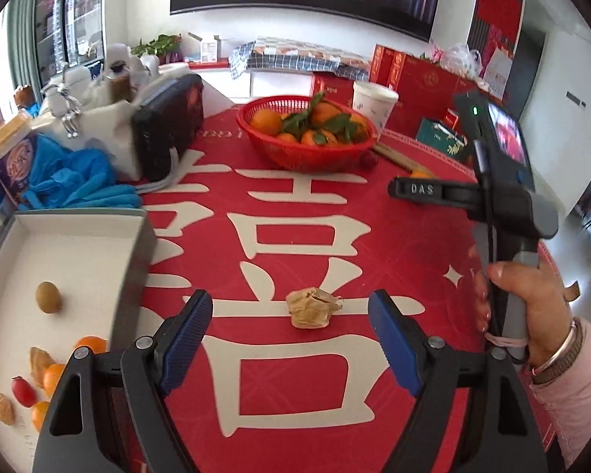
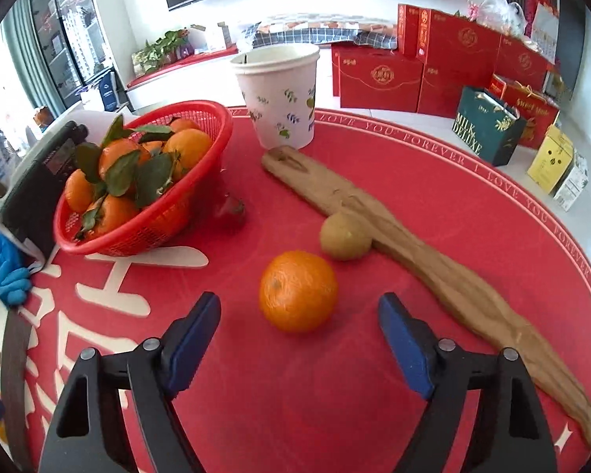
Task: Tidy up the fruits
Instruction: 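Grasp a husked fruit with the left tool while the right grasps an orange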
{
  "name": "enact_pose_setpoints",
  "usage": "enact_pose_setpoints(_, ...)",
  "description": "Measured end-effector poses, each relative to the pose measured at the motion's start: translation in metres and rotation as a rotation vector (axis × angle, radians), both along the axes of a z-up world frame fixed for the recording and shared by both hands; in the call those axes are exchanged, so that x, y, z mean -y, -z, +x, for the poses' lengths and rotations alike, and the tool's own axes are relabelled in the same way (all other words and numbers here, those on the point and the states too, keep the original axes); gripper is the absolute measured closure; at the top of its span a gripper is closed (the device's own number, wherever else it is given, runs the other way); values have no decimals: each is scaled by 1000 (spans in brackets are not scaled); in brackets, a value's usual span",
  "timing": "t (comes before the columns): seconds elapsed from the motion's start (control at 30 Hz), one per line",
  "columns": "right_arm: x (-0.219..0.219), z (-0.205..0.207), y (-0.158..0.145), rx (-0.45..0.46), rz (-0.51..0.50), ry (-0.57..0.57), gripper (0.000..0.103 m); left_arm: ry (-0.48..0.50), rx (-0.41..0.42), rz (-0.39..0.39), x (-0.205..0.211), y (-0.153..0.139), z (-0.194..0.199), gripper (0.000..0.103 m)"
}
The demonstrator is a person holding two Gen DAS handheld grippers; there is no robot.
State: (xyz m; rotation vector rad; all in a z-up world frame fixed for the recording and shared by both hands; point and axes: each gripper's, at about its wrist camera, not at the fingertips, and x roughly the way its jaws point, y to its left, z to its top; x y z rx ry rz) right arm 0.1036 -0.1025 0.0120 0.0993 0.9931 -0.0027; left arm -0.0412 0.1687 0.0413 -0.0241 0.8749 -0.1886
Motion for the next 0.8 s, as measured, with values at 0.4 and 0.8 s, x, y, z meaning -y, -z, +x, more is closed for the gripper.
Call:
enact_pose_setpoints(0.4, 6, -54, -12, 27, 84, -50, 65, -26, -55, 32, 15, 25, 18, 21)
enact_pose_setpoints(0.8, -1, -134, -14, 37, 187, -112, 65, -50, -13, 95, 23, 34, 9, 74)
